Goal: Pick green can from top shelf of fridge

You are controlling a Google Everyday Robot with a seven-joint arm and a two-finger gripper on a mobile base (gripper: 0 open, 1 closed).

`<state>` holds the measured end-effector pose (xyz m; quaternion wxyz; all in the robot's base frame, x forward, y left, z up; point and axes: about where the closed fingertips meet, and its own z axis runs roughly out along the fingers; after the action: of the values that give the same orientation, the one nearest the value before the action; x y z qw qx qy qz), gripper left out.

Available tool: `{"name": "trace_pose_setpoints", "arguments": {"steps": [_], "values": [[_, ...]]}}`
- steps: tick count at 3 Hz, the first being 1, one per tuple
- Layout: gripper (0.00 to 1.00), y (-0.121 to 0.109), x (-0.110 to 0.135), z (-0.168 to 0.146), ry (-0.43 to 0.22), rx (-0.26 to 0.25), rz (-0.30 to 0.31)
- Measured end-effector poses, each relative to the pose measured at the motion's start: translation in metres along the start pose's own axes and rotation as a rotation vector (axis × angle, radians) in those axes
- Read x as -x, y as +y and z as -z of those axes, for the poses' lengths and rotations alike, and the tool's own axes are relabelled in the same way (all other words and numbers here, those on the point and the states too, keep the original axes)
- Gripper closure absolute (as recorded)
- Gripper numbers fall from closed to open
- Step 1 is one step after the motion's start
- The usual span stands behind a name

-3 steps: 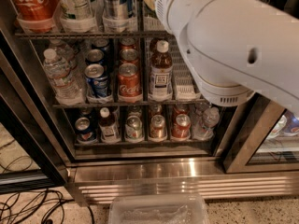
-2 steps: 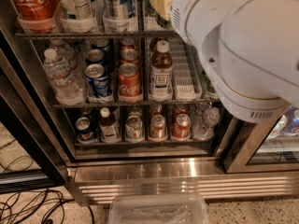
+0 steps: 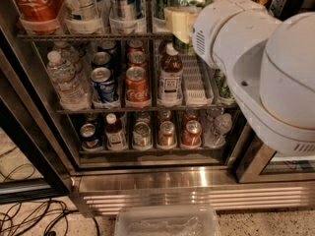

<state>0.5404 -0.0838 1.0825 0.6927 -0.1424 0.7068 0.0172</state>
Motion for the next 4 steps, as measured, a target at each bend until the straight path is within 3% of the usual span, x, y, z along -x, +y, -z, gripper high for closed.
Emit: {"name": "trace_pose_setpoints", "arguments": {"steps": [1,2,3,4], "values": [[1.0,0.012,-0.049,0.017,0.08,0.107,0.016],[1.0,0.031,-0.121,0.04,0.191,0.251,0.031],[1.0,0.048,-0.123,0.047,0.198,0.328,0.038],[1.0,0.061,-0.127,0.045,0.206,0.366,0.051]]}}
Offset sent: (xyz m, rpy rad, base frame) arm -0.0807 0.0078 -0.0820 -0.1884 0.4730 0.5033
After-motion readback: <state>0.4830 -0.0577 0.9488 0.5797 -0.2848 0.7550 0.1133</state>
